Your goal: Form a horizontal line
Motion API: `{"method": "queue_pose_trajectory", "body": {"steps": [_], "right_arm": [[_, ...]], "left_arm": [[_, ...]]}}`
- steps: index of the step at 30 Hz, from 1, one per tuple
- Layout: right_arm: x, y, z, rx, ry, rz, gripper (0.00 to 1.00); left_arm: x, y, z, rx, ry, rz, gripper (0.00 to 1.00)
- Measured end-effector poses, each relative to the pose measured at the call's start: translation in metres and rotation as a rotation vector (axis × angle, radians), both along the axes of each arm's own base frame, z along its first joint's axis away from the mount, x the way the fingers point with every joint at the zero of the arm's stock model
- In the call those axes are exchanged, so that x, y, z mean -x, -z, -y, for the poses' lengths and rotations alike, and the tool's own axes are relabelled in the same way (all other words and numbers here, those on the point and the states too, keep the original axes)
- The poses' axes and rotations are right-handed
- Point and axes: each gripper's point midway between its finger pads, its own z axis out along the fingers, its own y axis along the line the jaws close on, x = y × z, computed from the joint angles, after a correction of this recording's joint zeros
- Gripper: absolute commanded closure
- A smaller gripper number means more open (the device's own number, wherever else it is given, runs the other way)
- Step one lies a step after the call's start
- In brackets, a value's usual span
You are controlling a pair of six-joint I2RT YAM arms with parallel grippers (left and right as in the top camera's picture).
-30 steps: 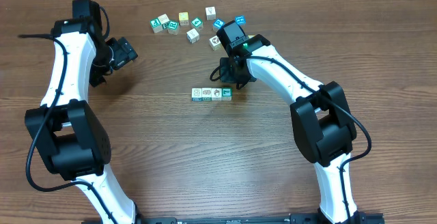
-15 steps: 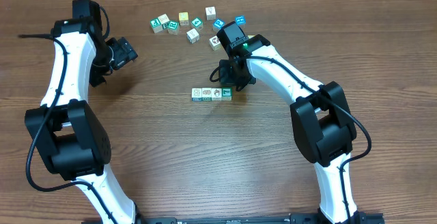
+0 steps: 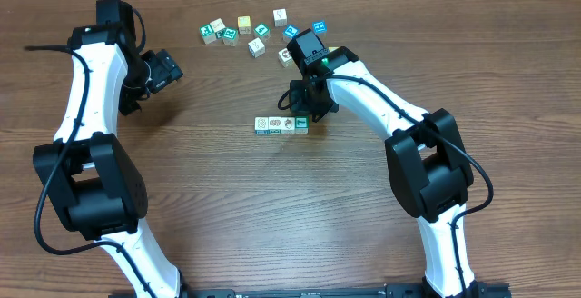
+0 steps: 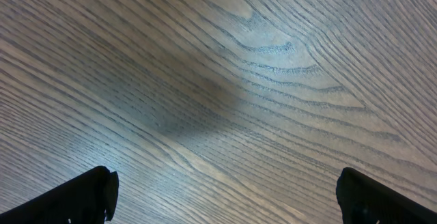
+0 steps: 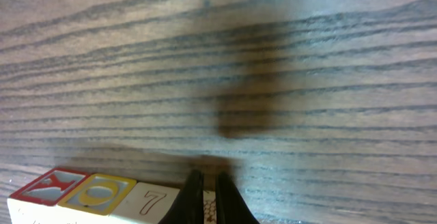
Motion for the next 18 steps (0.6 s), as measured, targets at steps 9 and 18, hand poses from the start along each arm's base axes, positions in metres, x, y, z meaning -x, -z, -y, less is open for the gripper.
{"method": "queue_pose_trajectory", "body": {"steps": [9, 18], "right_arm": [[0.0036, 0.0002, -0.0026, -0.016, -0.005, -0.018, 0.96], [0.0084, 0.0011, -0.001, -0.008, -0.006, -0.037, 0.96]], "left_arm": [[0.0, 0.0, 0.0, 0.0, 0.0, 0.0, 0.0], [0.0, 0.0, 0.0, 0.0, 0.0, 0.0, 0.0]]}}
